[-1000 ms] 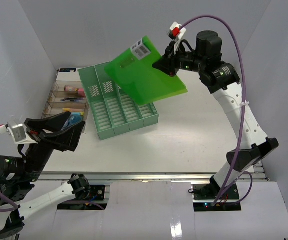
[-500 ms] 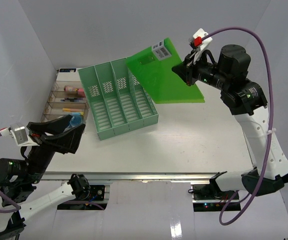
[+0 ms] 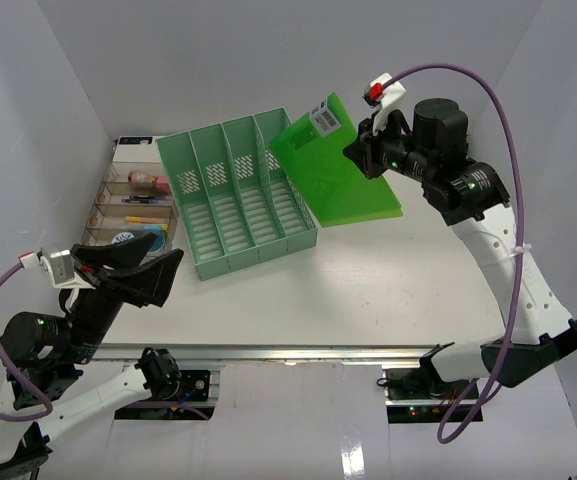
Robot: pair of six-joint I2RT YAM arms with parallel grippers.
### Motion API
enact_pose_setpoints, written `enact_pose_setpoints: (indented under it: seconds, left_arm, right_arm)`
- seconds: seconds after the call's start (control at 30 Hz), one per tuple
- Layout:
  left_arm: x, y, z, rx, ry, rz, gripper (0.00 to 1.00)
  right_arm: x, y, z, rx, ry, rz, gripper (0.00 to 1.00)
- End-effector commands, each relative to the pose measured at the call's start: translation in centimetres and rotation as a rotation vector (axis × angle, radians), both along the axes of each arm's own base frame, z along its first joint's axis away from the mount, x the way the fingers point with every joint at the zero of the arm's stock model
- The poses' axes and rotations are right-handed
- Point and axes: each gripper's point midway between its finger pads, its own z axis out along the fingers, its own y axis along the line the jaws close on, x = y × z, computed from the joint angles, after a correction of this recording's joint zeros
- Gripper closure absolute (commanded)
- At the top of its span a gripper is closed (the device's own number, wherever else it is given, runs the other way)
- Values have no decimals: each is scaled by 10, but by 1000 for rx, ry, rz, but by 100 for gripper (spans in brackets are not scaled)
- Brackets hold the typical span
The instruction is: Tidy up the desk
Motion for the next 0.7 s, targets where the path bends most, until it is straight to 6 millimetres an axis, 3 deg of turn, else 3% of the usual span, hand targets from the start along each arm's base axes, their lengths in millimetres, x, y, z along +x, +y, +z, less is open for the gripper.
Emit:
enact_pose_setpoints:
  seconds: [0.0, 0.4, 0.67]
  left_arm:
    - [-2, -1, -2, -5, 2, -14, 2]
    - [-2, -1, -9, -8, 11, -15, 2]
    - [-3, 2, -9, -13, 11, -13, 2]
  right_arm:
    - [19, 9, 22, 80, -56, -28, 92]
    - [50, 28, 15, 144, 29, -73, 92]
    - [43, 34, 54, 219, -20, -30, 92]
